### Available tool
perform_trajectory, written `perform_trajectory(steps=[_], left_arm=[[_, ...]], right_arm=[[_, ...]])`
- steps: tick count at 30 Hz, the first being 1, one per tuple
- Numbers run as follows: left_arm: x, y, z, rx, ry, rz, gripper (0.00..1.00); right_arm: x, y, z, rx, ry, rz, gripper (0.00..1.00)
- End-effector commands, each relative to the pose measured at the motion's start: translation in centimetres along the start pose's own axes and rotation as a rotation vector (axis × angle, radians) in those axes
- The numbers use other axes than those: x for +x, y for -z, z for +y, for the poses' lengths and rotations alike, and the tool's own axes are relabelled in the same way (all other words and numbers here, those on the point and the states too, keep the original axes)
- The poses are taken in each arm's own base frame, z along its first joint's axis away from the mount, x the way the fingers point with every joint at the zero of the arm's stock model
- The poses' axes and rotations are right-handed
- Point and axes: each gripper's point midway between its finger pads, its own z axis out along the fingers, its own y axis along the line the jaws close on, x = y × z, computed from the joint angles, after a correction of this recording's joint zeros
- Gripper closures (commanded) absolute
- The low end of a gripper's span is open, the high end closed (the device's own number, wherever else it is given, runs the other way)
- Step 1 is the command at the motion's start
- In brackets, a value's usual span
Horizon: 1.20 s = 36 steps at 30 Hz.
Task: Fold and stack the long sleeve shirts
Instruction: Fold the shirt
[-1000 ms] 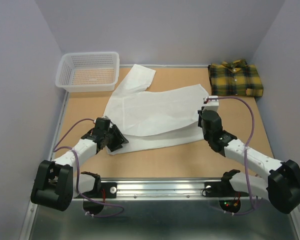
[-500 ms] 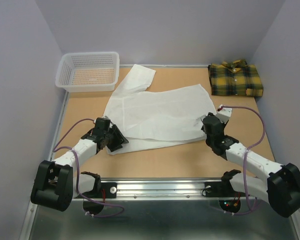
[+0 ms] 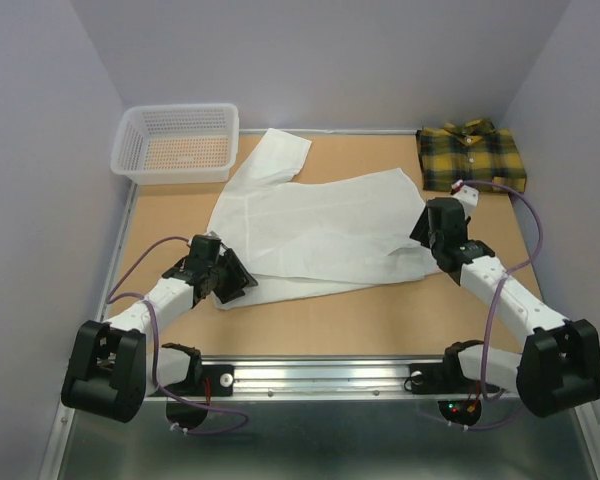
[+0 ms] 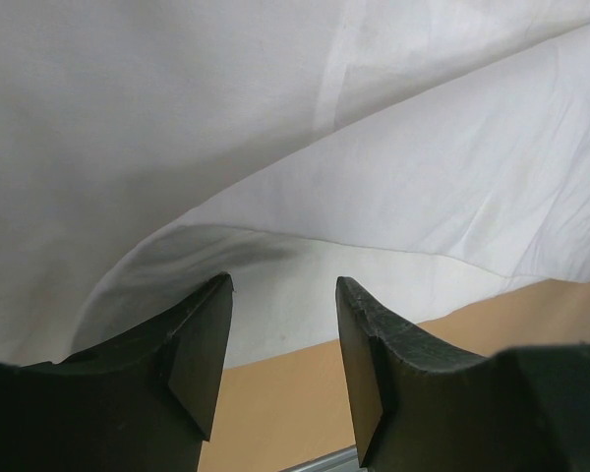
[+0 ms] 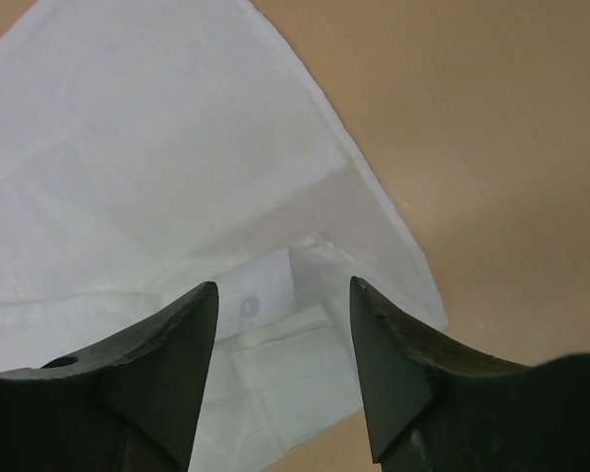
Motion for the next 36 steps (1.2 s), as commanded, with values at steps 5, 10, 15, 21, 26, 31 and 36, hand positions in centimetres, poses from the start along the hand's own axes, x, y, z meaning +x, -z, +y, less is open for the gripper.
perform_trajectory(steps=[5, 10, 15, 21, 26, 31, 36], left_arm=[[0.7, -0.2, 0.9, -0.027, -0.024, 0.023, 0.42], [0.8, -0.3, 1.0, -0.030, -0.024, 0.030, 0.41], [0.7, -0.2, 1.0, -0.027, -0.028, 0.026, 0.41], [0.8, -0.2, 1.0, -0.028, -0.029, 0.029, 0.41], [0.8, -0.2, 1.0, -0.028, -0.028, 0.027, 0.41], [0.9, -0.2, 1.0, -0.023, -0.029, 0.030, 0.41], [0.9, -0.1, 0.9, -0.020, -0.027, 0.029, 0.41]], right_arm=[[-0.6, -1.0, 2.0, -0.096, -0.154, 0.171, 0.45], [1.8, -2.0, 2.0, -0.050, -0.257, 0.252, 0.44], [3.1, -2.8, 1.2, 0.013, -0.302, 0.270, 0.42], [4.0, -3.6, 1.1, 0.039, -0.310, 0.295, 0.47], [4.3, -4.2, 1.3, 0.045, -0.328, 0.294, 0.52], [4.4, -4.9, 1.5, 0.044, -0.349, 0.285, 0.59], [3.6, -5.3, 1.3, 0.059, -0.348, 0.244, 0.68]])
